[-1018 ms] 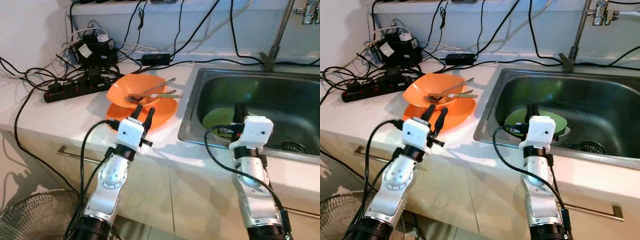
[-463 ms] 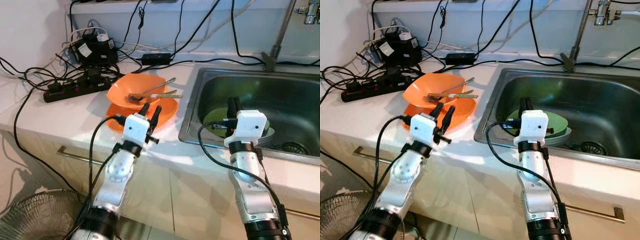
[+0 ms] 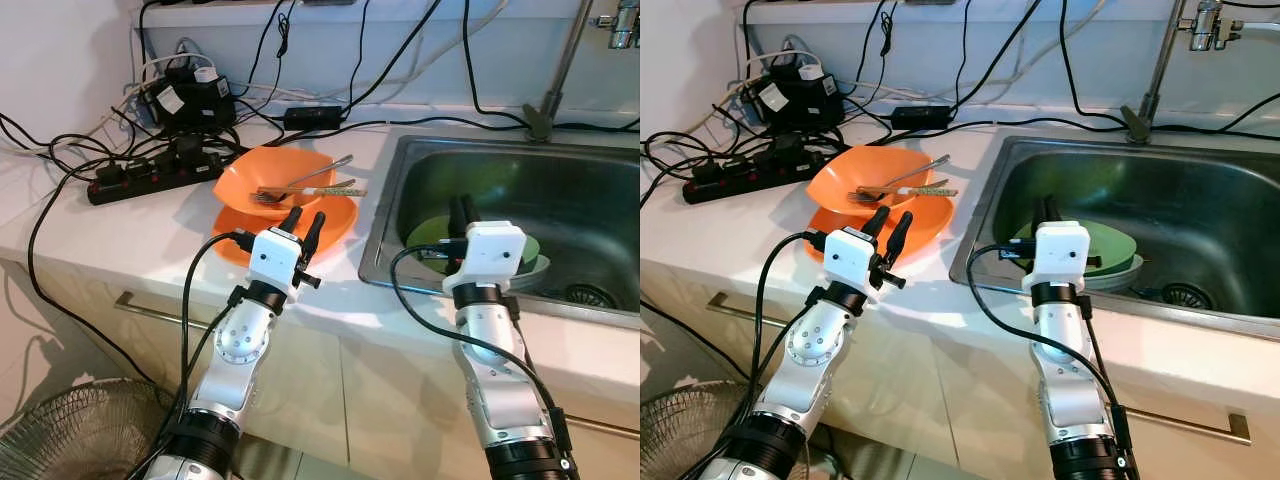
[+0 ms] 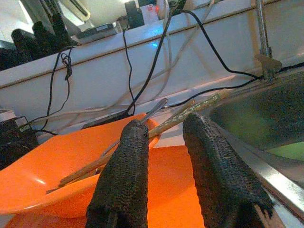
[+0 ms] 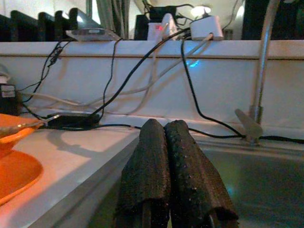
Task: Kitchen organization
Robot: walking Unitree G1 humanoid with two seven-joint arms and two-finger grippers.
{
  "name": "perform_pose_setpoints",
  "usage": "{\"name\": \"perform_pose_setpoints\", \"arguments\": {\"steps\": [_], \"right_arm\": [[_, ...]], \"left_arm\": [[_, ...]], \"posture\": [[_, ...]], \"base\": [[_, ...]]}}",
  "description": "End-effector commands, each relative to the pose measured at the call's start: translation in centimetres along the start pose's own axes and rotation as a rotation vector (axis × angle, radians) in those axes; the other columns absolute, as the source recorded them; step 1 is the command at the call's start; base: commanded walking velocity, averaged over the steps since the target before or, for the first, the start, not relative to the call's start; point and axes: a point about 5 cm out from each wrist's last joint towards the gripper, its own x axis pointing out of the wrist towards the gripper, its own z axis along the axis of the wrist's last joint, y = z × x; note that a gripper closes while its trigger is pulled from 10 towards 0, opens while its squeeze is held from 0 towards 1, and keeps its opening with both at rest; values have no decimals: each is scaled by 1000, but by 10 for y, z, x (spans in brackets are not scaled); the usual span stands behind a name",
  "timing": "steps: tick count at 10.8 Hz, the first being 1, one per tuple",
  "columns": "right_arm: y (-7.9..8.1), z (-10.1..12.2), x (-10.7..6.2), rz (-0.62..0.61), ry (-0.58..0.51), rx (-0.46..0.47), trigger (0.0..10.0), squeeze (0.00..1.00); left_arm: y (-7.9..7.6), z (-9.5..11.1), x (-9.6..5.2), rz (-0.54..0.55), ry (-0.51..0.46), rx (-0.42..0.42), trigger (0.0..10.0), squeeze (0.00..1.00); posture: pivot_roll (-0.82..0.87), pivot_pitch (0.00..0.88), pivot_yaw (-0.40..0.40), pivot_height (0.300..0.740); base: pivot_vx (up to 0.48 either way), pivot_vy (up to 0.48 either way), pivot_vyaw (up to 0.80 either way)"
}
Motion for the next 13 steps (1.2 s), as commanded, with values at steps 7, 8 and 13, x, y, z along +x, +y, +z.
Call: {"name": "perform_pose_setpoints", "arguments": {"steps": [7, 8, 13], "right_arm": [[8, -3, 3, 29, 31, 2, 10000, 0], [8, -3, 3, 28, 31, 3, 10000, 0], [8, -2, 5, 15, 33, 5, 10000, 0]], "left_arm": [[-1, 7, 14, -98, -14, 203, 10000, 0], [-4, 10, 19, -121, -20, 239, 10000, 0], [-15, 11, 48, -221, 26, 463, 10000, 0]], "posture": [[30, 0, 102, 740], [30, 0, 103, 740], [23, 0, 113, 740]], "base": [[0, 0, 0], [0, 0, 0], [0, 0, 0]]}}
